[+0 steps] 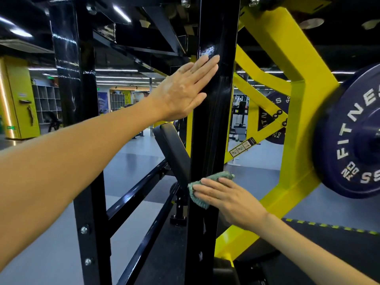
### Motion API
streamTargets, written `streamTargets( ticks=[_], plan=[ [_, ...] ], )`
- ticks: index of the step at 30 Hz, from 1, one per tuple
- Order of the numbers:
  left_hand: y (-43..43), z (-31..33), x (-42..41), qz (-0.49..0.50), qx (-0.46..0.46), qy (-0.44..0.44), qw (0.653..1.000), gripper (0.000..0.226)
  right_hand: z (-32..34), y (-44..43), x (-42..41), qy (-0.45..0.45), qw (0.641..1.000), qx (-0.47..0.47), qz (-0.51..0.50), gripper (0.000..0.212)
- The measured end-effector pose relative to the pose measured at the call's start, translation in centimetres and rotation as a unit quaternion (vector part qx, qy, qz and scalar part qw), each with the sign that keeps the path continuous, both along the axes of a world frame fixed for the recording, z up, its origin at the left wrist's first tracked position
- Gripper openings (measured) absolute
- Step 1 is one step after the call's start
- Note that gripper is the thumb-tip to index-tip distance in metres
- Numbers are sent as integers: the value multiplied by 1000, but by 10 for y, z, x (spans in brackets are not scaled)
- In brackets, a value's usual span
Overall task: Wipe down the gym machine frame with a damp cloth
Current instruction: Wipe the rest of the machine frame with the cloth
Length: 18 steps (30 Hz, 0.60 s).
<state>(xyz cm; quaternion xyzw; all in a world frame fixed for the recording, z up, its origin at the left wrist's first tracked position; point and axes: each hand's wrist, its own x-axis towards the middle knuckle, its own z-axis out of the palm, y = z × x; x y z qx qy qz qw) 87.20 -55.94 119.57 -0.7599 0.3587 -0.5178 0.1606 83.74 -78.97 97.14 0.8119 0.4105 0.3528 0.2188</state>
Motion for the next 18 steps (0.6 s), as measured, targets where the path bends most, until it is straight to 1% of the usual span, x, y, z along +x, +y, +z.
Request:
streamTargets(
  ticks=[2, 6, 9, 11, 13, 15, 18],
  plan=[
    [1, -5, 0, 2, 17, -4, 1000, 62, 29, 1, 1, -11, 1000, 26, -2, 73],
    [1, -13, 1, 5, 33, -10, 999, 61, 96, 13, 2, -59, 987, 149, -34, 64],
    [1, -13, 1, 4, 24, -12, 1000, 62, 108, 26, 5, -64, 974, 215, -22, 61],
    [1, -12, 2, 4, 20, -13, 1000, 62, 83, 31, 8, -59, 964, 259, 0, 61],
    [0, -14, 3, 2, 16, -17, 1000, 62, 39, 33, 10, -54, 963, 265, 12, 66],
    [-1, -18, 3, 0, 9, -21, 1000, 62, -14, 31, 8, -30, 973, 229, 4, 71],
    [-4, -24, 3, -5, 1, -21, 1000, 62, -87, 24, -3, 16, 992, 127, -14, 74]
  ],
)
